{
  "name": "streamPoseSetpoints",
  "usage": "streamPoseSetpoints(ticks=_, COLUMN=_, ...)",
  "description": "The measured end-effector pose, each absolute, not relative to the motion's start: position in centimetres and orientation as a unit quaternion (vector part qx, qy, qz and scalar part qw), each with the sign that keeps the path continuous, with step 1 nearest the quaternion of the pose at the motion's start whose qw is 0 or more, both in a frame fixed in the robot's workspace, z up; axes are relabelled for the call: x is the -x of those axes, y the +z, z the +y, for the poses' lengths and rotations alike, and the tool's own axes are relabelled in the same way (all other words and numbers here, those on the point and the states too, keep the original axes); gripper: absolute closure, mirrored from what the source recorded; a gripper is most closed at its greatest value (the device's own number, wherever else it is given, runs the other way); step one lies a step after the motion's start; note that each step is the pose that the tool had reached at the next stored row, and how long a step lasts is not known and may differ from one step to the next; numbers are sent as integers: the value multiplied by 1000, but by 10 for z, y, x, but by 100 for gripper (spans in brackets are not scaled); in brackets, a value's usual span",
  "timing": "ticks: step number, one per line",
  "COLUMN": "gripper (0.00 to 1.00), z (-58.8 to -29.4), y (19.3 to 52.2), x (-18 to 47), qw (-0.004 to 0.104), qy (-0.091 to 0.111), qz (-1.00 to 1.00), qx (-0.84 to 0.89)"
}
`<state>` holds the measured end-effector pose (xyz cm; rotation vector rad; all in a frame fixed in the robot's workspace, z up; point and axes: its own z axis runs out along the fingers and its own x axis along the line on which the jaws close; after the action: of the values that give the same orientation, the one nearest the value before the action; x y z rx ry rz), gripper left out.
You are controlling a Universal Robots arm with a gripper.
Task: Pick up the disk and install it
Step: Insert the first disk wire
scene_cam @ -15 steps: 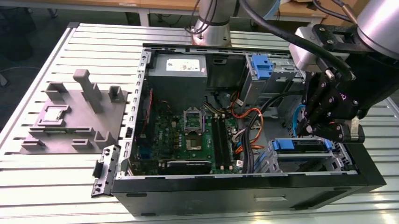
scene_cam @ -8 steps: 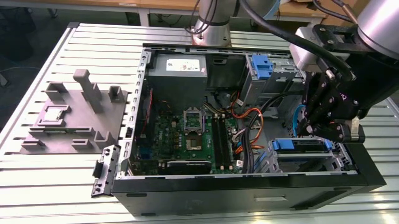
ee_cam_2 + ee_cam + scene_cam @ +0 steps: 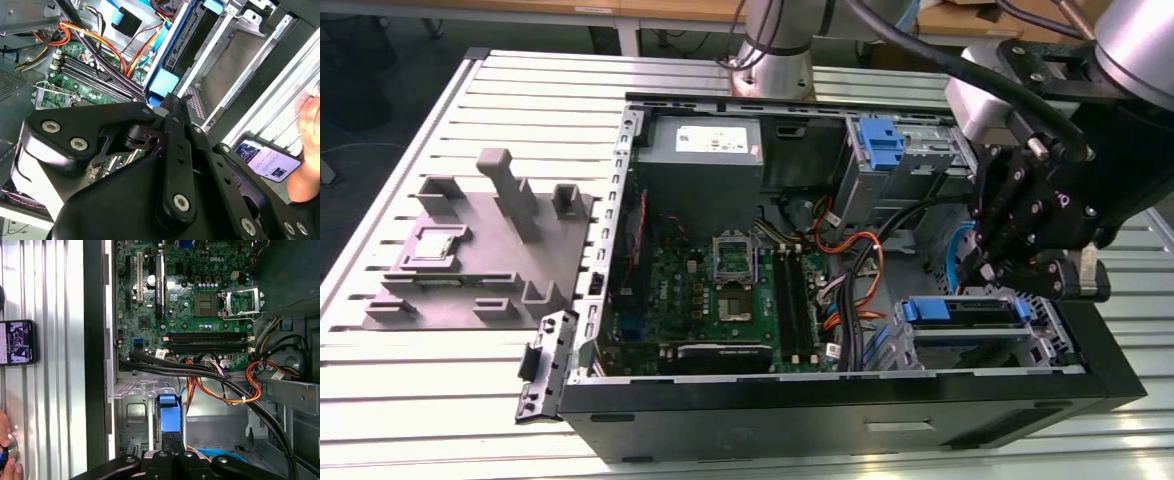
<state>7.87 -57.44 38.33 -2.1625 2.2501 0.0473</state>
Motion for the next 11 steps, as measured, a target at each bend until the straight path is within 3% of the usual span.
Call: streamPoseSetpoints(ticks=11, gripper=90, z=-574, y=383, x=-79, qw=9, qy=16, qz=680, qx=733)
